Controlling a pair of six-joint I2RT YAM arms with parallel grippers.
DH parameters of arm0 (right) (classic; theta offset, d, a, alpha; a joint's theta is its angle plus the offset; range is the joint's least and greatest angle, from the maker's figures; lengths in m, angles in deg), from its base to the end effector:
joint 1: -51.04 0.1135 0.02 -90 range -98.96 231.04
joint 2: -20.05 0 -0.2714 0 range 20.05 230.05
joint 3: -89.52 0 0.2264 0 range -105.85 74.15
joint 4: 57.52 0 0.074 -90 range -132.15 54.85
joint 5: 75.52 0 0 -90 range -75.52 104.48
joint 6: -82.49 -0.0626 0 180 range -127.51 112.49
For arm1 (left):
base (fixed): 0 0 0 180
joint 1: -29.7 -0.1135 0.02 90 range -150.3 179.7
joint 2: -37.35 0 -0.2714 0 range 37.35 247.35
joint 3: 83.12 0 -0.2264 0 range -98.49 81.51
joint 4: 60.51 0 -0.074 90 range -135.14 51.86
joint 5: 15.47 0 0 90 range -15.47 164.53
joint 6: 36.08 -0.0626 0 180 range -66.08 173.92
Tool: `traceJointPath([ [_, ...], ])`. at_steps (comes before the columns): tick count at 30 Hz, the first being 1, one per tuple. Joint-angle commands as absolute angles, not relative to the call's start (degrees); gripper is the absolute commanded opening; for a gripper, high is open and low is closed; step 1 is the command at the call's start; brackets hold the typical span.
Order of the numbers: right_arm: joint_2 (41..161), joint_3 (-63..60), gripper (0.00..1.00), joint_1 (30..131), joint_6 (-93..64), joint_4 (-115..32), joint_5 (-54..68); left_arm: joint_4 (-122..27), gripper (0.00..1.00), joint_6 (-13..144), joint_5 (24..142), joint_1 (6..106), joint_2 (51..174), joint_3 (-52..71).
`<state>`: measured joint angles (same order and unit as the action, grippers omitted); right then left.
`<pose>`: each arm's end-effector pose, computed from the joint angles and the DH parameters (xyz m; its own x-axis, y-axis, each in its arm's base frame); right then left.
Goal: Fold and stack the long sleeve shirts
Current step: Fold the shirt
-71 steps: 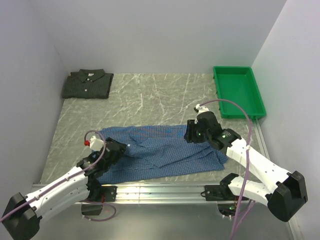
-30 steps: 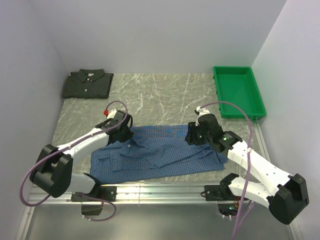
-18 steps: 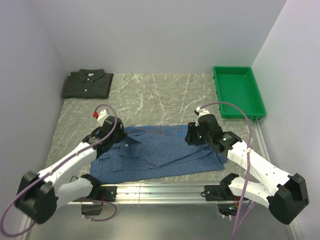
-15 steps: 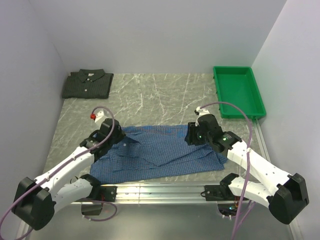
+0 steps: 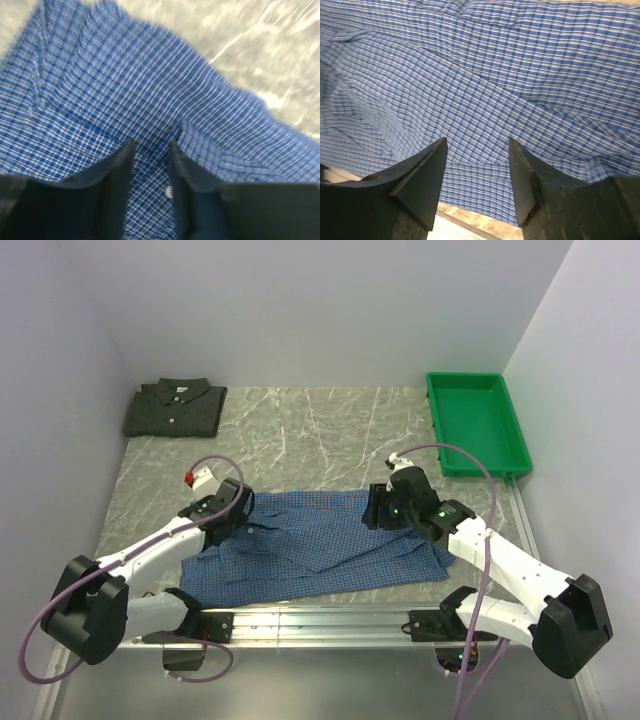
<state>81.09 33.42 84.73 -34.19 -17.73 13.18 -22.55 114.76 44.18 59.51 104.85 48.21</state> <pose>0.1749 0.1183 0.2353 -0.7782 0.0207 -0.6276 -0.2446 0.9106 0.3333 0.1897 -0.0722 0.1841 -0.5187 -0.5714 -0.6360 -0.5419 0.7951 -0.2723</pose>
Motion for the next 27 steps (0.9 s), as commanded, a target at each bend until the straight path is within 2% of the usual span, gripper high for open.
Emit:
traceJointPath([
  [1, 82.3, 34.2, 0.62, 84.4, -36.5, -22.2, 10.0, -18.0, 0.44, 115.7, 38.7, 59.5, 103.4, 42.5],
  [2, 82.5, 34.2, 0.62, 84.2, -37.0, -22.5, 9.3, -17.9, 0.55, 115.1, 39.1, 59.5, 102.8, 42.1],
  [5, 83.3, 35.3, 0.62, 82.7, -38.6, -24.1, 5.4, -18.9, 0.71, 112.2, 44.0, 60.1, 100.2, 40.6],
  [8, 83.7, 37.5, 0.61, 79.4, -40.9, -26.4, 1.1, -21.1, 0.75, 110.7, 50.1, 63.7, 99.9, 39.0],
  [13, 84.3, 40.7, 0.54, 75.2, -44.0, -26.7, -0.4, -26.0, 0.67, 108.7, 54.7, 73.5, 107.6, 34.7],
  [14, 84.1, 41.1, 0.54, 74.7, -44.9, -26.4, 0.6, -26.6, 0.63, 108.7, 55.6, 73.8, 109.2, 34.4],
  [17, 84.2, 42.8, 0.54, 72.9, -45.4, -25.5, 1.9, -28.1, 0.57, 109.0, 57.0, 73.9, 116.3, 33.8],
  [21, 86.4, 45.5, 0.54, 70.6, -46.5, -27.4, 0.7, -31.8, 0.55, 108.9, 59.1, 73.8, 124.3, 34.6],
  [27, 88.1, 48.0, 0.54, 66.5, -48.6, -28.2, 2.5, -27.0, 0.54, 111.6, 57.0, 70.3, 126.0, 34.7],
])
